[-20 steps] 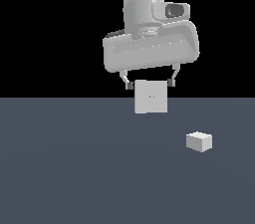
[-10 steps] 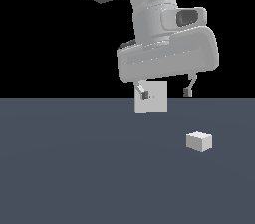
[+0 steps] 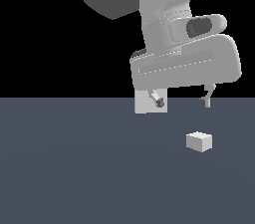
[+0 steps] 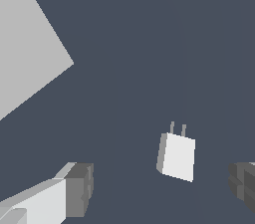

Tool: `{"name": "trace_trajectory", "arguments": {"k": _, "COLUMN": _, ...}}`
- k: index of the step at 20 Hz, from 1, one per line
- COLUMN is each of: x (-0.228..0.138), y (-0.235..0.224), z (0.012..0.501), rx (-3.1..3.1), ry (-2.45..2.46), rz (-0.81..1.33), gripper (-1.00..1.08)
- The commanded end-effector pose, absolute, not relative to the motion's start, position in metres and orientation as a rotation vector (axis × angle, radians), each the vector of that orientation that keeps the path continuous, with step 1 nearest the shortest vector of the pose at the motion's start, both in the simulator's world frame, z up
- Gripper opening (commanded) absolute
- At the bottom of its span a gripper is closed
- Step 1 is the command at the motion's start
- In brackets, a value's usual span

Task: Plug the charger into the wall socket.

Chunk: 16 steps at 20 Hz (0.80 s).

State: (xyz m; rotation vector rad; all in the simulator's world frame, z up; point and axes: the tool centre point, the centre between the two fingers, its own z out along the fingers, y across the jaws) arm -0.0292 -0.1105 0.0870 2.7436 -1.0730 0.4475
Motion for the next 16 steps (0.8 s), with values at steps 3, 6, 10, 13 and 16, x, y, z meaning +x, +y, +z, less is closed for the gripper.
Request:
{"name": "trace_trajectory", "arguments": {"k": 3, "x": -0.035, "y": -0.123, "z": 0.079, "rx": 2.667, "ry": -1.187, "rz": 0.498, "gripper": 1.00}}
{"name": "trace_trajectory", "arguments": {"k": 6, "x": -0.039, "y": -0.129, "z": 0.074, "rx": 2.623, "ry": -1.249, "rz": 0.524, "gripper": 1.00}}
{"name": "trace_trajectory", "arguments": {"k": 10, "x": -0.043, "y": -0.136, "z": 0.069, "rx": 2.573, "ry": -1.314, "rz": 0.550, "gripper": 1.00}}
{"name": "trace_trajectory", "arguments": {"k": 13, "x": -0.046, "y": -0.140, "z": 0.066, "rx": 2.545, "ry": -1.349, "rz": 0.563, "gripper": 1.00}}
{"name": "trace_trajectory", "arguments": {"k": 16, "x": -0.047, "y": -0.142, "z": 0.064, "rx": 2.528, "ry": -1.370, "rz": 0.571, "gripper": 1.00}}
